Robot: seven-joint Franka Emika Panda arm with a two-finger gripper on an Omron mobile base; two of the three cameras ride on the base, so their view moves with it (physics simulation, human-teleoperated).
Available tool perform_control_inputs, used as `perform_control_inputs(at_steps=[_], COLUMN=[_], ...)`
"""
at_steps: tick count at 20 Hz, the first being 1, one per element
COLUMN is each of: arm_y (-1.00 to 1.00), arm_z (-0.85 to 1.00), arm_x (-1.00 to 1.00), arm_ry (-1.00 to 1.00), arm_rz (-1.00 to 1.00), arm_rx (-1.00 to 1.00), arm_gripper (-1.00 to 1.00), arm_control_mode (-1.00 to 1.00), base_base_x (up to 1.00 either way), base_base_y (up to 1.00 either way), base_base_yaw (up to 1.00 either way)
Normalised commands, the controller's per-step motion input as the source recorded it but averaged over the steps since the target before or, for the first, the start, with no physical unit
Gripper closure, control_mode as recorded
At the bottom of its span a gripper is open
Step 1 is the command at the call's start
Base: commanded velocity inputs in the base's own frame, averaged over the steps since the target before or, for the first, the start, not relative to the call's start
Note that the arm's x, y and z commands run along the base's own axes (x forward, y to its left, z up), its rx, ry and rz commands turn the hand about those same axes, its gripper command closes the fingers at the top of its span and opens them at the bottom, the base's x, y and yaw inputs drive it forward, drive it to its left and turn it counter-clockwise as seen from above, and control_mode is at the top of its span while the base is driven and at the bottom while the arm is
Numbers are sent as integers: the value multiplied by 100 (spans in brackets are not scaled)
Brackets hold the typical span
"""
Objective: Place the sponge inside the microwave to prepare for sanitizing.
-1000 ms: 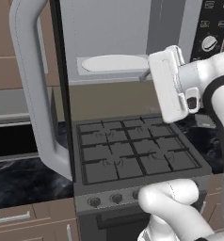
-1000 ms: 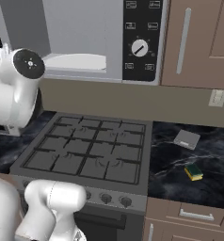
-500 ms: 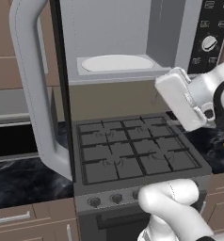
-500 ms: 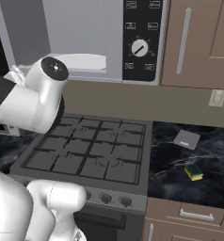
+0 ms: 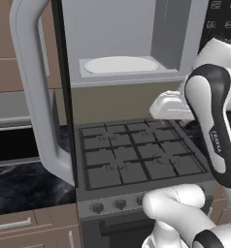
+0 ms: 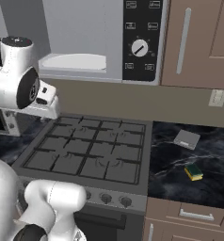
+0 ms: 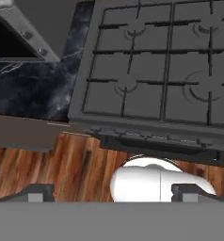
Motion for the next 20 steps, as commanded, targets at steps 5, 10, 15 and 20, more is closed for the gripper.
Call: perform_control_inputs(at_steps=[5,10,15,20], arm_y=[-40,-66,-75,-73], arm_z=[-30,-33,-44,-15], arm_x=[0,2,21,43], arm_ry=[6,13,16,19], arm_rz=[10,-7,-15,-17], arm_rx=[-56,-31,-17,-12], arm_gripper=[-100,-100,-100,-100], arm_control_mode=[-100,-100,-100,-100], base_base_x=[0,0,0,0], base_base_y=[0,0,0,0], base_base_yaw=[0,0,0,0])
